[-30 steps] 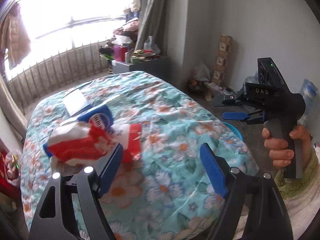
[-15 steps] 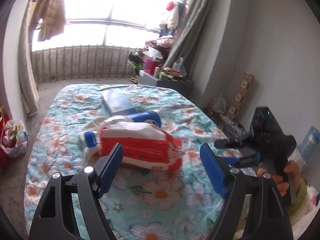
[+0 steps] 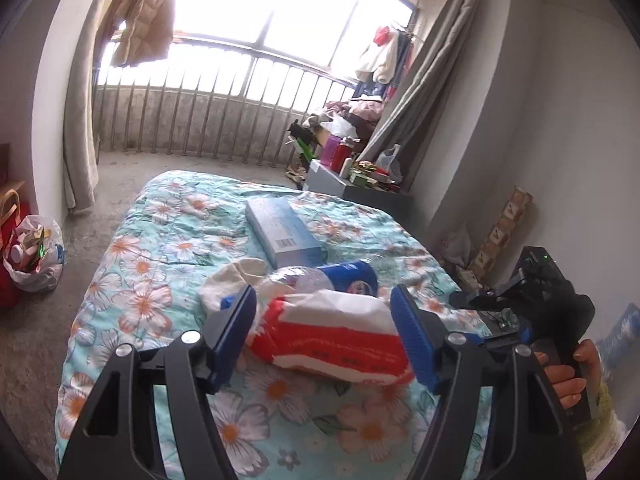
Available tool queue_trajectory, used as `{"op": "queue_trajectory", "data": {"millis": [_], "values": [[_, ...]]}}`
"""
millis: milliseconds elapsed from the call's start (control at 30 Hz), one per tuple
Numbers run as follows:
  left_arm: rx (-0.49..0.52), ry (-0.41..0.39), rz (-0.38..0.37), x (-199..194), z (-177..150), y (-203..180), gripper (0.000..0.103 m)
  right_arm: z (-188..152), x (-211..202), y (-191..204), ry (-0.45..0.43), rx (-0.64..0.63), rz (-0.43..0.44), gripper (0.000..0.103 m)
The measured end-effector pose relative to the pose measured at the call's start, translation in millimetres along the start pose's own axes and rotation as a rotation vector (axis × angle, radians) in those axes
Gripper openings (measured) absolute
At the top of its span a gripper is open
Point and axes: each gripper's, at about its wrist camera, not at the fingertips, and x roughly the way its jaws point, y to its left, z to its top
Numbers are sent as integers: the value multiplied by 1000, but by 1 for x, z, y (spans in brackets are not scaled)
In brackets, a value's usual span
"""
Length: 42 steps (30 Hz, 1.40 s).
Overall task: Collect trash
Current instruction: 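Grasp the Pepsi bottle with the right tool while the left tool grasps the red-white snack bag, then lift the red-white snack bag with the left tool while the right tool lifts the Pepsi bottle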
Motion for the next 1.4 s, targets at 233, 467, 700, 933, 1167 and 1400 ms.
{"op": "queue_trajectory", "data": {"millis": [233, 467, 700, 933, 1167, 1400], "values": [[-195, 101, 6, 39, 14, 55, 48, 21, 26, -3, 39, 95, 55, 61], [-304, 157, 18, 61, 4, 78, 42, 47, 75, -12, 106, 226, 70, 66], [-341, 196, -7, 73, -6, 82, 41, 55, 114, -7, 163, 277, 10, 70], [-364, 195, -27, 69, -11, 83, 39, 59, 127, -7, 128, 318, -2, 70], [-381, 184, -48, 61, -14, 82, 36, 55, 116, -16, 80, 349, 19, 59], [-382, 133, -95, 38, -14, 80, 36, 60, 81, -18, -13, 338, 102, 58]]}}
